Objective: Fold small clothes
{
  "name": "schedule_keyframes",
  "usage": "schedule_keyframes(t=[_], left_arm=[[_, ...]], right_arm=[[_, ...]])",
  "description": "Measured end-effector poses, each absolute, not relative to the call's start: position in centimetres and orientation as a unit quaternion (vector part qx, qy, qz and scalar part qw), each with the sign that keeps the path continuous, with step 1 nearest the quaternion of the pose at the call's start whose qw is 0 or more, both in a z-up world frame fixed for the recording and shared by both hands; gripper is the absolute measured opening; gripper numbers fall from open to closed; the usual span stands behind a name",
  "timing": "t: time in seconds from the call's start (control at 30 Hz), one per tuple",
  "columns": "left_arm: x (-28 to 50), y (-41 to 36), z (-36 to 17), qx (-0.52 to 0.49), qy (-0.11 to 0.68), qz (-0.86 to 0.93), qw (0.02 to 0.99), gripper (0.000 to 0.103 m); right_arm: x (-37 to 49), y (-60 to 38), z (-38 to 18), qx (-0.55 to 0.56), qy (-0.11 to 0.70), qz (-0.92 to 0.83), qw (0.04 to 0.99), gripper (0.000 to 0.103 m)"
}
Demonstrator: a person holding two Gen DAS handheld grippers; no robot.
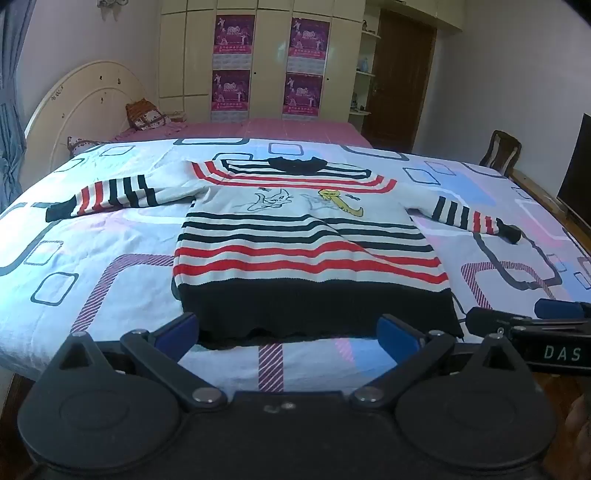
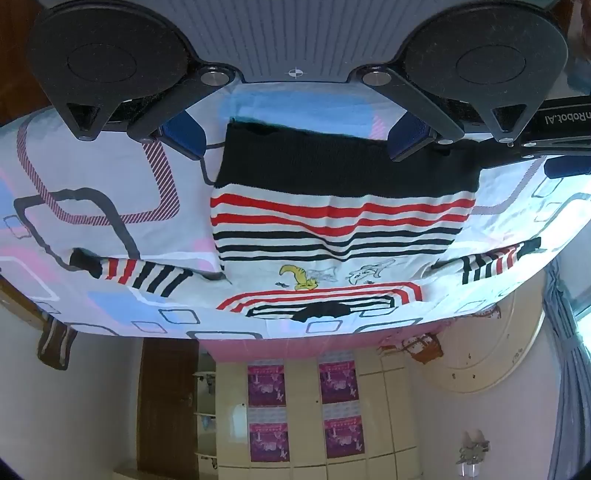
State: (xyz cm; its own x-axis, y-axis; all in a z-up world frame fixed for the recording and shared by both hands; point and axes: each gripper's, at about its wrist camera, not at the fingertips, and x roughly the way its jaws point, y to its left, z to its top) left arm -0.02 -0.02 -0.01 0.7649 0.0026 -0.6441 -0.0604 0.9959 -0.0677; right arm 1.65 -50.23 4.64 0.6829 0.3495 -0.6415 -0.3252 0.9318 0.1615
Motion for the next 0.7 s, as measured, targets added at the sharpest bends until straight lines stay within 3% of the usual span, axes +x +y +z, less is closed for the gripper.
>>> schedule_keyframes(t=[0.7], left_arm=[[-0.35, -0.32, 0.2, -0.038, 0.344, 0.018, 0.938, 0.103]], right_arm=[[1.51, -50.31, 4.9, 0.019, 0.35, 0.184, 0.918, 0.103]])
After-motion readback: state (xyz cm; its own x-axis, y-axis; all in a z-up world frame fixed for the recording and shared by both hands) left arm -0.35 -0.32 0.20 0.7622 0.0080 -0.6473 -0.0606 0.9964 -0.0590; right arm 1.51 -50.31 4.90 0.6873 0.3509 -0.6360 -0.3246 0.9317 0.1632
